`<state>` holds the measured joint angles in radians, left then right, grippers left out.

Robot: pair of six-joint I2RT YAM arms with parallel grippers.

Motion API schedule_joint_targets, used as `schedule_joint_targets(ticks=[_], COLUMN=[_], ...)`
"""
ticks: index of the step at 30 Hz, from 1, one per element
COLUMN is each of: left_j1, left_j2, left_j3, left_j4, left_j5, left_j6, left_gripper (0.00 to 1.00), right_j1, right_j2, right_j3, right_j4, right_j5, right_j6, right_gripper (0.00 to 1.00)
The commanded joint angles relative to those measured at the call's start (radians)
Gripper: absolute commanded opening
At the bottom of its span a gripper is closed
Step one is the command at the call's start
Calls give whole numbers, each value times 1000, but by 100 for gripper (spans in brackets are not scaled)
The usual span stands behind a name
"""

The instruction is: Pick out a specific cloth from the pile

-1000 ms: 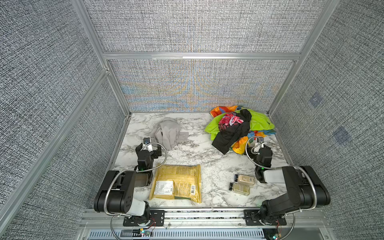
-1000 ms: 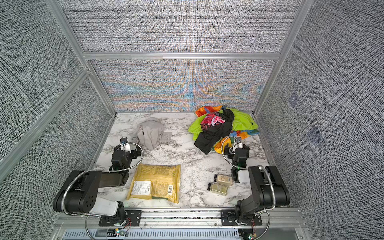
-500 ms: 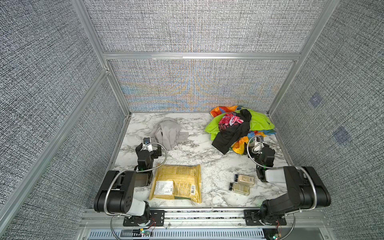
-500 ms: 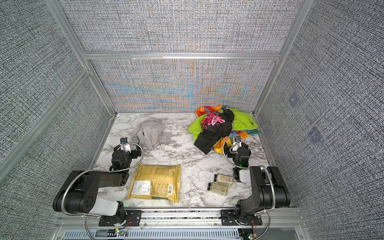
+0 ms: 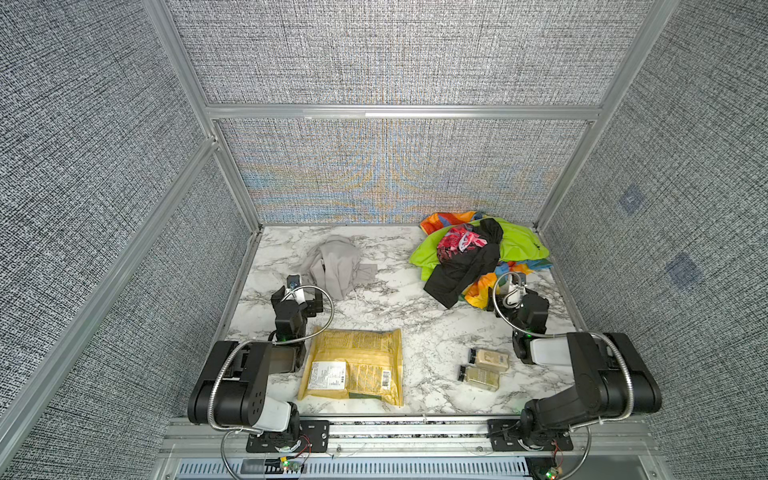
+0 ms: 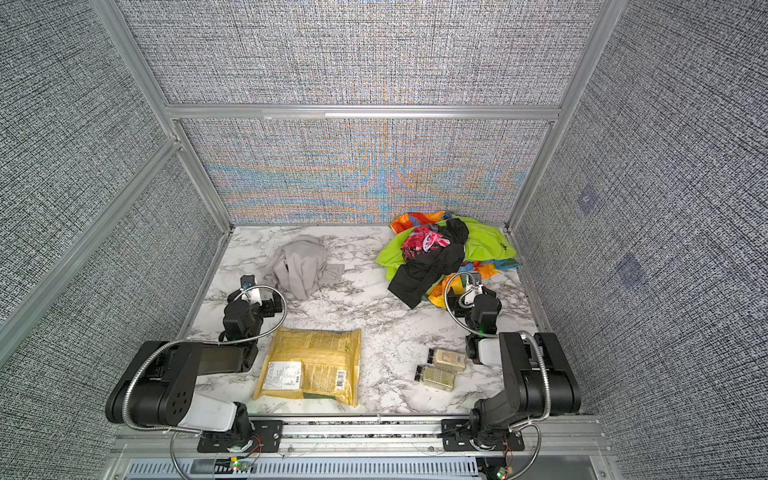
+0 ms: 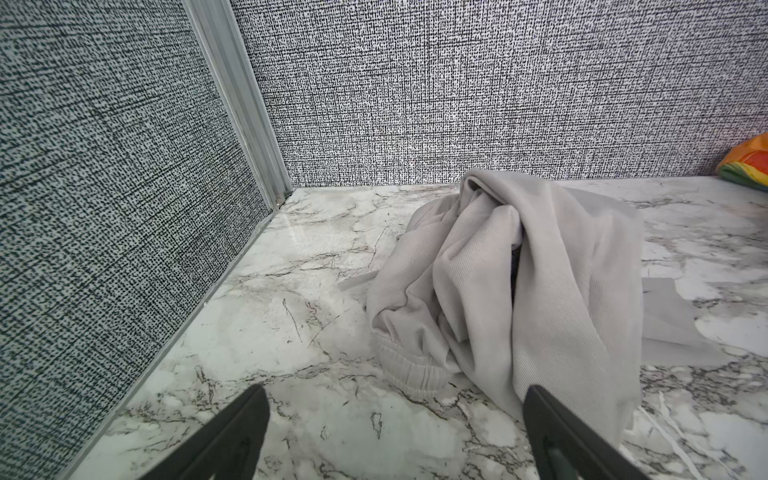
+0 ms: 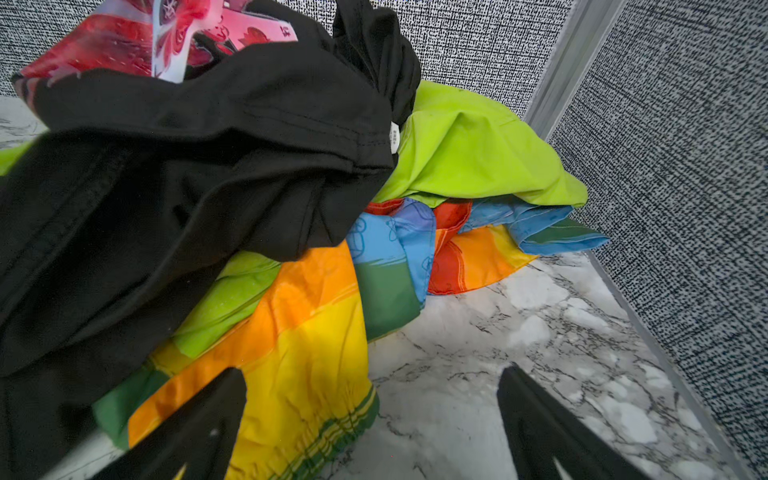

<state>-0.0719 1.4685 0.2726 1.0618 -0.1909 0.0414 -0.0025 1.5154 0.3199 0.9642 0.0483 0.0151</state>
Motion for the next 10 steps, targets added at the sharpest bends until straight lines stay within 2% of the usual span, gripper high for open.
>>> schedule_joint_targets(ticks=[1, 10], left_j1=[0, 1], left_j2=[-2, -1], left_j3=[4, 5], left_j4=[22, 20], left_j5=[2, 2], left_j6=[-5, -5], left_gripper=[99, 99], right_j1=[1, 1], right_j2=[0, 1], right_j3=[5, 5], right_j4=[19, 19], right_j5=[4, 4], right_j6=[11, 11], right_gripper=[99, 99])
